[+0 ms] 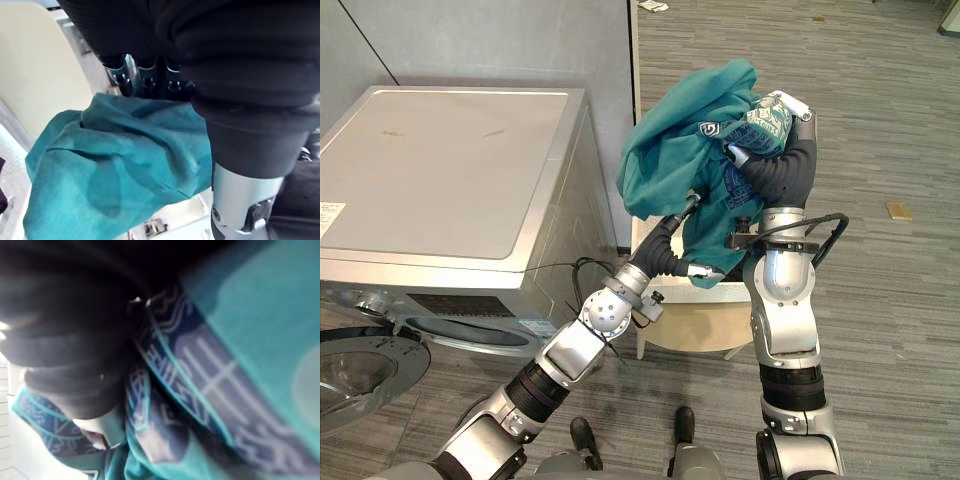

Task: Pick up the laundry basket with both hands and put the clothes into the washing machine.

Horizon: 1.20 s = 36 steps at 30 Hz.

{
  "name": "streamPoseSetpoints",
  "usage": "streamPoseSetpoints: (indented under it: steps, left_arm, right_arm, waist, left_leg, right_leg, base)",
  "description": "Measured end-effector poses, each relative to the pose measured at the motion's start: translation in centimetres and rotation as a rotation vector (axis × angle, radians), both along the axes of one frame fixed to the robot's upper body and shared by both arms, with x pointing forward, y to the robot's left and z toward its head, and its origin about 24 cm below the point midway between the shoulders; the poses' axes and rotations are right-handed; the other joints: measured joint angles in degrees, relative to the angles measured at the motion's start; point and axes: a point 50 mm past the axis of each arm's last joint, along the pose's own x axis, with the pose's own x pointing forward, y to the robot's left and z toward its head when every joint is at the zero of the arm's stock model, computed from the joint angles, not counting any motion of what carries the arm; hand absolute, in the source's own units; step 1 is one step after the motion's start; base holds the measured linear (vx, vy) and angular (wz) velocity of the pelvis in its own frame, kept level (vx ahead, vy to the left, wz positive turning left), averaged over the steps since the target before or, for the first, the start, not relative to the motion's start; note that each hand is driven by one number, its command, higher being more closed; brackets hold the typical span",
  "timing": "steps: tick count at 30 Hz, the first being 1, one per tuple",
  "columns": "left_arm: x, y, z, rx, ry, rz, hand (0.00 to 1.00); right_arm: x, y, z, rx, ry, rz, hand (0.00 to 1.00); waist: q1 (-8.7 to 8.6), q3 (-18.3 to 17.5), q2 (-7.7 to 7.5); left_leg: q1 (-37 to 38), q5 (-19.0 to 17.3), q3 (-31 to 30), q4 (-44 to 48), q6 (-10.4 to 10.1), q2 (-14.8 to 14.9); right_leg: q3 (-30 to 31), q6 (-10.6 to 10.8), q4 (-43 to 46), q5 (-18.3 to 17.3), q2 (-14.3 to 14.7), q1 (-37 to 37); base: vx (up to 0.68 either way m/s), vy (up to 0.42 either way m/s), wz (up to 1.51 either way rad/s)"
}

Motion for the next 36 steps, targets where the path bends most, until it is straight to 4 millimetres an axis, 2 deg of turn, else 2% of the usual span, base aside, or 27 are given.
streamPoseSetpoints:
  steps: [4, 6, 9, 11, 13, 16, 18, 21, 24, 27, 30, 32, 36]
  left_arm:
    - [1.2, 0.6, 0.2, -0.005, 0.018, 0.082, 0.0]
    - [1.1, 0.7, -0.2, -0.006, 0.037, 0.084, 0.0]
    - [0.5, 1.2, -2.2, -0.021, 0.136, 0.065, 0.0]
    - [-0.5, 1.8, -4.6, -0.023, 0.248, 0.038, 0.0]
    - [-1.5, 2.6, -6.0, -0.03, 0.314, 0.017, 0.0]
    - [-3.4, 4.1, -7.1, -0.097, 0.402, -0.034, 0.0]
    - [-4.6, 4.9, -7.1, -0.15, 0.436, -0.068, 0.0]
    - [-6.6, 5.8, -6.7, -0.237, 0.47, -0.131, 0.0]
    - [-7.5, 6.6, -6.3, -0.286, 0.479, -0.151, 0.0]
    - [-6.8, 7.5, -6.0, -0.313, 0.458, -0.087, 0.0]
    - [-5.2, 9.5, -4.8, -0.375, 0.385, 0.081, 0.0]
    - [-3.8, 10.3, -3.0, -0.392, 0.279, 0.192, 0.0]
    - [-2.2, 11.1, -1.0, -0.364, 0.15, 0.297, 0.0]
  right_arm:
    - [-0.3, -0.7, -1.1, 0.025, 0.037, -0.026, 1.0]
    - [-0.4, -1.4, -1.2, 0.037, 0.038, -0.055, 1.0]
    - [-0.6, -2.7, -1.0, 0.062, 0.032, -0.118, 1.0]
    - [-0.7, -3.5, -1.0, 0.079, 0.033, -0.16, 1.0]
    - [-0.7, -3.8, -1.0, 0.082, 0.036, -0.176, 1.0]
    - [-0.5, -4.1, -1.3, 0.082, 0.059, -0.192, 1.0]
    - [-0.2, -4.3, -1.8, 0.082, 0.089, -0.199, 1.0]
    - [0.2, -4.6, -2.5, 0.078, 0.13, -0.205, 1.0]
    - [0.3, -4.7, -3.2, 0.076, 0.162, -0.203, 1.0]
    - [0.4, -4.3, -3.4, 0.067, 0.173, -0.181, 1.0]
    - [0.2, -3.5, -3.8, 0.067, 0.183, -0.159, 1.0]
    - [-0.5, -3.3, -4.1, 0.079, 0.183, -0.154, 1.0]
    - [-1.0, -3.0, -3.6, 0.08, 0.152, -0.131, 1.0]
  waist:
    - [0.02, -0.01, -0.01]
    - [0.02, -0.01, -0.01]
    - [0.08, -0.02, 0.02]
    - [0.16, -0.03, 0.03]
    - [0.23, -0.05, 0.07]
    - [0.34, -0.09, 0.14]
    - [0.25, -0.37, 0.58]
    - [0.57, -1.25, 2.08]
    - [1.4, -1.49, 2.58]
    - [1.73, -1.5, 2.56]
    - [1.71, -1.5, 2.56]
    - [1.69, -1.51, 2.54]
    - [1.39, -1.57, 2.43]
  left_leg:
    - [0.67, 1.34, -0.45, -2.23, 0.29, -0.72]
    - [0.7, 1.85, -1.01, -3.17, 0.32, -0.98]
    - [0.78, 1.94, -2.23, -3.38, 0.34, -1.3]
    - [0.83, 1.94, -3.46, -3.37, 0.34, -1.64]
    - [0.8, 1.93, -4.0, -3.46, 0.35, -2.05]
    - [0.68, 1.93, -4.7, -3.61, 0.36, -2.41]
    - [0.73, 1.93, -5.78, -3.7, 0.36, -2.76]
    - [0.79, 2.02, -7.16, -4.59, 0.49, -3.7]
    - [0.85, 2.05, -8.21, -4.6, 0.53, -4.26]
    - [0.97, 2.55, -9.11, -4.62, 1.19, -4.46]
    - [0.97, 2.56, -9.46, -4.66, 1.19, -4.51]
    - [0.98, 2.56, -9.99, -4.71, 1.19, -4.6]
    - [0.97, 2.57, -9.93, -4.74, 1.2, -4.68]
  right_leg:
    - [-0.78, 0.03, -0.03, 0.0, -0.28, 0.11]
    - [-1.5, -0.27, -0.03, 0.22, -0.34, 0.16]
    - [-2.75, -0.17, -0.1, 0.16, -0.61, 0.87]
    - [-3.73, 0.12, -0.36, -0.06, -0.87, 1.78]
    - [-4.59, 0.22, -0.88, -0.13, -1.19, 2.29]
    - [-5.24, 0.5, -0.9, -0.36, -1.51, 2.56]
    - [-6.3, 1.02, -0.96, -0.79, -1.82, 3.28]
    - [-7.85, 1.37, -0.96, -1.13, -2.53, 3.87]
    - [-8.85, 1.5, -1.0, -1.22, -3.02, 4.54]
    - [-9.74, 1.5, -1.23, -1.23, -3.07, 5.33]
    - [-10.21, 1.48, -1.56, -1.22, -3.05, 5.66]
    - [-10.94, 1.48, -1.89, -1.22, -3.05, 6.17]
    - [-10.84, 1.49, -1.91, -1.2, -3.12, 6.12]
  base:
    - [0.03, 0.017, 0.08]
    - [0.05, 0.009, 0.17]
    - [0.09, 0.008, 0.2]
    - [0.09, 0.01, 0.26]
    - [0.06, 0.015, 0.18]
    - [0.04, 0.023, 0.14]
    - [0.03, 0.027, 0.28]
    - [0.03, 0.042, 0.28]
    - [0.02, 0.045, 0.19]
    - [0.01, 0.028, 0.18]
    - [0.0, 0.019, 0.08]
    - [0.0, 0.021, 0.13]
    - [0.0, 0.0, 0.0]
